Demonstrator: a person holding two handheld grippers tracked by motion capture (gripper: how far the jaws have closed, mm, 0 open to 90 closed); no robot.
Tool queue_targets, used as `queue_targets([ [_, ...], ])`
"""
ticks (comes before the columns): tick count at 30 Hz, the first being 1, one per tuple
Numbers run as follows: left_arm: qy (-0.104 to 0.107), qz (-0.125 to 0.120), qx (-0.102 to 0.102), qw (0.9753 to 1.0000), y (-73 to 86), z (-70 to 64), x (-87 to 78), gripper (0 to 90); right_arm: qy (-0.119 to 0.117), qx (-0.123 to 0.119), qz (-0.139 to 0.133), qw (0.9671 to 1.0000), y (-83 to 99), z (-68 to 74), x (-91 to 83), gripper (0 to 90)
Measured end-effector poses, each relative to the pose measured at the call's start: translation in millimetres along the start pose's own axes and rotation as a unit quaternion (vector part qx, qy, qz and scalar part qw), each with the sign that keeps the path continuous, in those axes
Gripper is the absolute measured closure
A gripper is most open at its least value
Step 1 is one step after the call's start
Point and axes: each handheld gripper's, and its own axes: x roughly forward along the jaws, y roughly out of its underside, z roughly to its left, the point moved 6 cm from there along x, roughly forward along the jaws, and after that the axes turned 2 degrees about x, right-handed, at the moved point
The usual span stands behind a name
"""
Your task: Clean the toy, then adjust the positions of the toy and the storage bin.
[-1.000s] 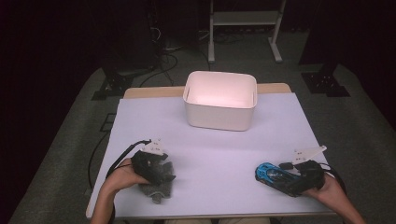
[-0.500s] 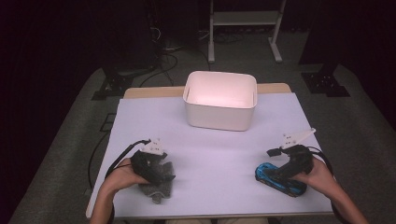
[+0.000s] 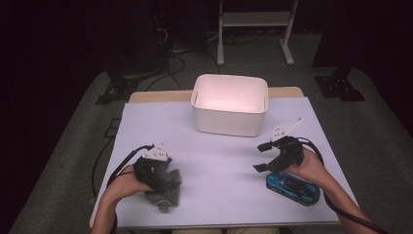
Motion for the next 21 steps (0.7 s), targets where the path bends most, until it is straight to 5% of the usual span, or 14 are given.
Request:
queue_targets([
  [21,-0.005,0.002,0.010,0.9999,-1.4,-2.4,-3.9,8.8,-0.027,-0.043,0.014,0.9986,-49.3,3.1,30.7,16.6],
])
